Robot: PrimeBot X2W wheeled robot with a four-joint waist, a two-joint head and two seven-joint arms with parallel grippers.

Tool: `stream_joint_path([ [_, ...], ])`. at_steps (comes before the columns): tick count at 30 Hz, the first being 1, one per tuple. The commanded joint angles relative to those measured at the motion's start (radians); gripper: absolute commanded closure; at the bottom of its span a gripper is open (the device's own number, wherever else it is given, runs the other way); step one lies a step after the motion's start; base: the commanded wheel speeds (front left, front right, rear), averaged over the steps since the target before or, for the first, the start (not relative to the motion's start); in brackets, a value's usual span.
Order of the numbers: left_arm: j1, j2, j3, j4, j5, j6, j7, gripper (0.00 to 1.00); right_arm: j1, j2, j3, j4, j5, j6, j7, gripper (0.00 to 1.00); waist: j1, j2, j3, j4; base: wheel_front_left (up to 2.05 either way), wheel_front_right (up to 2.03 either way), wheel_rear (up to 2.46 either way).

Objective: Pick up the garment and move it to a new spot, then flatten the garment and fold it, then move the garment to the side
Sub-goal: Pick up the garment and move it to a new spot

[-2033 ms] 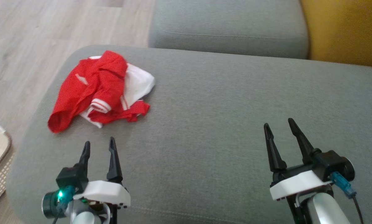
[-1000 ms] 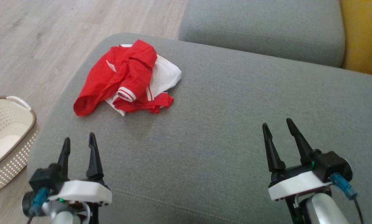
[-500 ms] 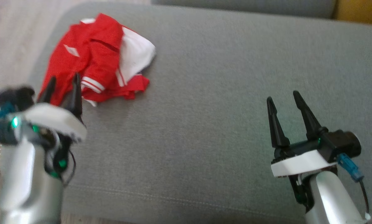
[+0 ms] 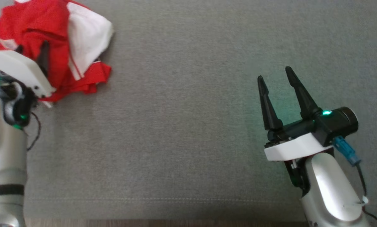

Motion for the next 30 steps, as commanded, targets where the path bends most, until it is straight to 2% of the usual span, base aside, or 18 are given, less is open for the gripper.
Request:
stream_joint_path([
  [1,-0.060,0.072,0.032,0.009,0.013,0.012,-0.001,0.00,-0.027,-0.001,0.035,-0.022,-0.004,0.008,-0.011,0.00,0.0000,0.0001,0.021,-0.026,0.00,0.00,0.00],
  [7,-0.117,0.085,0.038,0.124,0.001,0.010,-0.005,0.00,-0.041,-0.001,0.051,-0.013,0.005,0.008,-0.018,0.00,0.0000,0.0001,0.035,-0.051,0.00,0.00,0.00],
  [8,-0.125,0.083,0.044,0.142,-0.005,0.016,-0.008,1.00,-0.042,-0.001,0.049,-0.013,0.005,0.008,-0.019,0.00,0.0000,0.0001,0.037,-0.053,0.00,0.00,0.00],
  [14,-0.157,0.092,0.048,0.174,0.006,0.026,-0.116,1.00,-0.047,-0.001,0.045,-0.003,0.009,0.008,-0.021,0.00,0.0000,0.0001,0.029,-0.060,0.00,0.00,0.00],
  [22,-0.181,0.079,0.072,0.114,-0.009,0.027,-0.308,1.00,-0.020,-0.001,0.031,0.015,0.025,0.008,-0.023,0.00,0.0000,0.0001,-0.066,-0.041,0.00,0.00,0.00],
  [26,-0.185,0.056,0.077,0.037,-0.032,0.022,-0.330,1.00,0.001,-0.001,0.026,0.013,0.036,0.008,-0.023,0.00,0.0000,0.0001,-0.119,-0.029,0.00,0.00,0.00],
  [30,-0.177,0.017,0.068,-0.069,-0.055,0.027,-0.300,1.00,0.024,-0.001,0.022,0.013,0.050,0.008,-0.024,0.00,0.0000,0.0001,-0.167,-0.024,0.00,0.00,0.00],
])
